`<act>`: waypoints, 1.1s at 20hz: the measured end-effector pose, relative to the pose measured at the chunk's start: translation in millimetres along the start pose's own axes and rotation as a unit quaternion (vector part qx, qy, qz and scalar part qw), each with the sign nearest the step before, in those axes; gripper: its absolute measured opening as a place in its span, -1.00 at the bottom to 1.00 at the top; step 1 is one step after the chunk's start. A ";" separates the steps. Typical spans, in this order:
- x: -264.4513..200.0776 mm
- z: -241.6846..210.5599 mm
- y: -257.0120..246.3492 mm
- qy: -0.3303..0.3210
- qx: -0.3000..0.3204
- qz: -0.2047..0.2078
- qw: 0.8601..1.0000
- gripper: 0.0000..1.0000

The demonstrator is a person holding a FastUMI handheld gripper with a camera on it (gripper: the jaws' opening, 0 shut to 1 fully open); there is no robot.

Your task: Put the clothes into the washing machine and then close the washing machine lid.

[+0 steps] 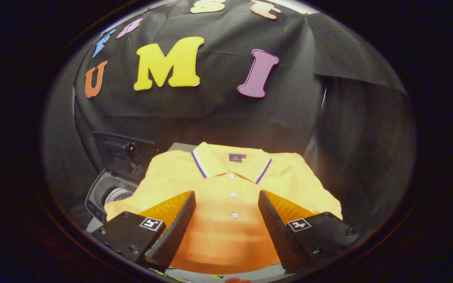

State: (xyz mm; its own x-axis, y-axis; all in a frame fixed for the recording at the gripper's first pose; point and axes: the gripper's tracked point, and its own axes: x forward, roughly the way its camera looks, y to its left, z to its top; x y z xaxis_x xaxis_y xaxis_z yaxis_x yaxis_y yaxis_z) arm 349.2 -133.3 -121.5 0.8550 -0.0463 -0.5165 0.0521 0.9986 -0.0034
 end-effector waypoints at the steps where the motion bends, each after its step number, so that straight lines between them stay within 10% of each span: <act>1: 5.4 -1.8 -2.6 0.009 0.002 -0.001 1.000 1.00; 17: 22.7 -22.0 4.2 0.108 0.042 0.040 0.992 0.98; 22: 20.1 -18.4 16.1 0.114 0.033 0.057 0.991 0.43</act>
State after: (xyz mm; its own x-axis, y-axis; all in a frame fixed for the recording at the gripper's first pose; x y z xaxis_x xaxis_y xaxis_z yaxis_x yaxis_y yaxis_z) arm 357.8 -117.7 -147.7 0.7185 0.0811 -0.6908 0.0022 0.9929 0.1189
